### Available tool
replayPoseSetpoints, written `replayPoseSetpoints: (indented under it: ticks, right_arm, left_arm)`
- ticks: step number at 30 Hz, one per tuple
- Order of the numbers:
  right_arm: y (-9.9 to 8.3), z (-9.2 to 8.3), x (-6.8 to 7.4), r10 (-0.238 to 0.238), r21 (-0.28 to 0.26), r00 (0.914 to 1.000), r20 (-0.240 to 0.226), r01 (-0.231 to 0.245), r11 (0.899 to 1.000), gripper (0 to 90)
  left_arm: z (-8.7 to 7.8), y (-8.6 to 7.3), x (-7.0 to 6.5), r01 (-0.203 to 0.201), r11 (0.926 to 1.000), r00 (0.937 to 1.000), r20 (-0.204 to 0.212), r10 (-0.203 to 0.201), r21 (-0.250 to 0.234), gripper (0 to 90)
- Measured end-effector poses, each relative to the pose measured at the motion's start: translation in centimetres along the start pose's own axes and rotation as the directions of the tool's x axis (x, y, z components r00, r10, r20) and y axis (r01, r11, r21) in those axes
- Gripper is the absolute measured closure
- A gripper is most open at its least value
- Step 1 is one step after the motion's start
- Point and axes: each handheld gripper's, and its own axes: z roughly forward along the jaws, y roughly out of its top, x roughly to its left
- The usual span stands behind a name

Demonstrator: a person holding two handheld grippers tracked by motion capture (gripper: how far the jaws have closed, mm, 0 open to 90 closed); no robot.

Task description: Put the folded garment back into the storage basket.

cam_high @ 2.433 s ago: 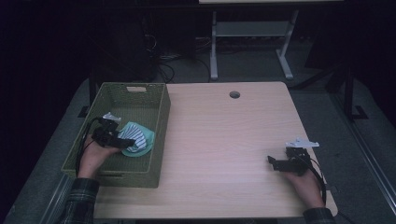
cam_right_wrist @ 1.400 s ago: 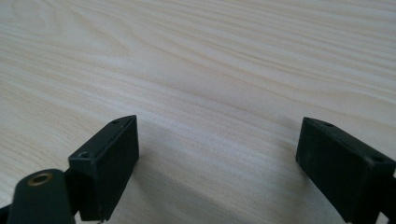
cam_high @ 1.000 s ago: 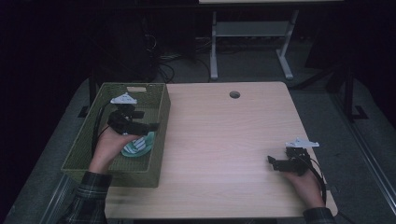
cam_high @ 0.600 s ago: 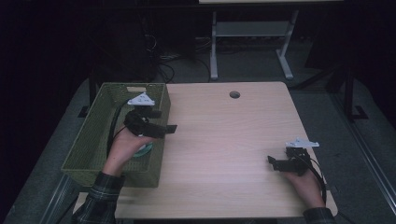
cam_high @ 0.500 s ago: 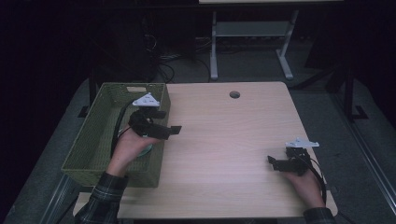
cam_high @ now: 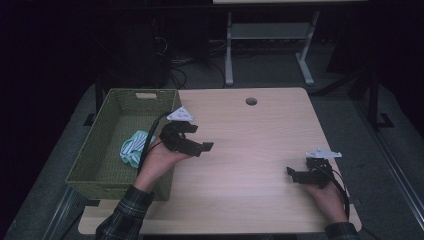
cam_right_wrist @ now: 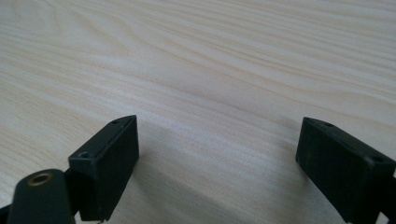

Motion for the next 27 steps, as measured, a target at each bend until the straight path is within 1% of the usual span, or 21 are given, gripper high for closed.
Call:
replayPoseSetpoints:
  ticks: [1, 3, 4, 5, 7, 12, 13, 15, 16, 17, 20, 24, 25, 26, 27]
  right_arm:
    - [0.0, 0.0, 0.0, -0.001, 0.000, 1.0000, 0.000, 0.001, 1.000, 12.7]
    - [0.0, 0.0, 0.0, 0.000, -0.001, 1.0000, 0.000, 0.000, 1.000, 12.7]
    - [0.0, 0.0, 0.0, 0.000, -0.001, 1.0000, 0.000, 0.000, 1.000, 12.7]
    - [0.0, 0.0, 0.0, 0.000, -0.001, 1.0000, 0.000, 0.000, 1.000, 12.7]
    - [0.0, 0.0, 0.0, 0.000, 0.000, 1.0000, 0.000, 0.000, 1.000, 12.7]
    - [0.0, 0.0, 0.0, 0.000, 0.000, 1.0000, 0.000, 0.000, 1.000, 12.7]
    - [0.0, 0.0, 0.0, 0.000, 0.000, 1.0000, 0.000, 0.000, 1.000, 12.7]
    - [0.0, 0.0, 0.0, 0.000, 0.000, 1.0000, 0.000, 0.000, 1.000, 12.7]
    - [0.0, 0.0, 0.0, -0.001, 0.000, 1.0000, 0.000, 0.001, 1.000, 12.7]
    - [0.0, 0.0, 0.0, -0.001, 0.000, 1.0000, 0.000, 0.001, 1.000, 12.7]
    - [0.0, 0.0, 0.0, 0.001, 0.000, 1.0000, 0.000, -0.001, 1.000, 12.7]
    - [0.0, 0.0, 0.0, -0.001, 0.000, 1.0000, 0.000, 0.001, 1.000, 12.7]
    - [0.0, 0.0, 0.0, -0.001, 0.000, 1.0000, 0.000, 0.001, 1.000, 12.7]
    - [0.0, 0.0, 0.0, -0.001, 0.000, 1.0000, 0.000, 0.001, 1.000, 12.7]
    - [0.0, 0.0, 0.0, -0.001, 0.000, 1.0000, 0.000, 0.001, 1.000, 12.7]
  left_arm:
    - [0.0, 0.0, 0.0, 0.000, 1.0000, 1.0000, 0.000, 0.000, 0.000, 13.5]
    - [0.7, 0.0, -0.5, -0.013, 0.9999, 0.9999, 0.005, 0.013, 0.004, 13.5]
    - [1.1, 0.0, -0.7, -0.012, 0.9999, 0.9999, 0.009, 0.012, 0.002, 13.5]
    - [1.1, 0.0, -0.7, -0.012, 0.9999, 0.9999, 0.009, 0.012, 0.002, 13.5]
    - [1.9, -0.2, -1.2, -0.021, 0.9998, 0.9997, 0.011, 0.021, 0.004, 13.5]
    - [3.1, -0.6, -1.8, -0.022, 0.9998, 0.9996, 0.021, 0.022, 0.000, 13.7]
    - [3.1, -0.6, -1.8, -0.022, 0.9998, 0.9996, 0.021, 0.022, 0.000, 13.8]
    - [3.9, -1.0, -2.1, -0.031, 0.9995, 0.9992, 0.024, 0.031, 0.002, 13.7]
    - [4.3, -1.1, -2.3, -0.028, 0.9996, 0.9993, 0.024, 0.028, 0.006, 13.7]
    - [4.3, -1.1, -2.3, -0.028, 0.9996, 0.9993, 0.024, 0.028, 0.006, 13.7]
    - [5.7, -1.9, -2.7, -0.052, 0.9982, 0.9984, 0.023, 0.051, 0.030, 13.7]
    - [7.1, -2.8, -3.0, -0.061, 0.9966, 0.9980, 0.019, 0.061, 0.055, 13.7]
    - [7.1, -2.8, -3.0, -0.061, 0.9966, 0.9980, 0.019, 0.061, 0.055, 13.7]
    - [7.8, -3.2, -3.2, -0.067, 0.9956, 0.9977, 0.016, 0.066, 0.065, 13.7]
    - [7.8, -3.2, -3.2, -0.067, 0.9956, 0.9977, 0.016, 0.066, 0.065, 13.7]
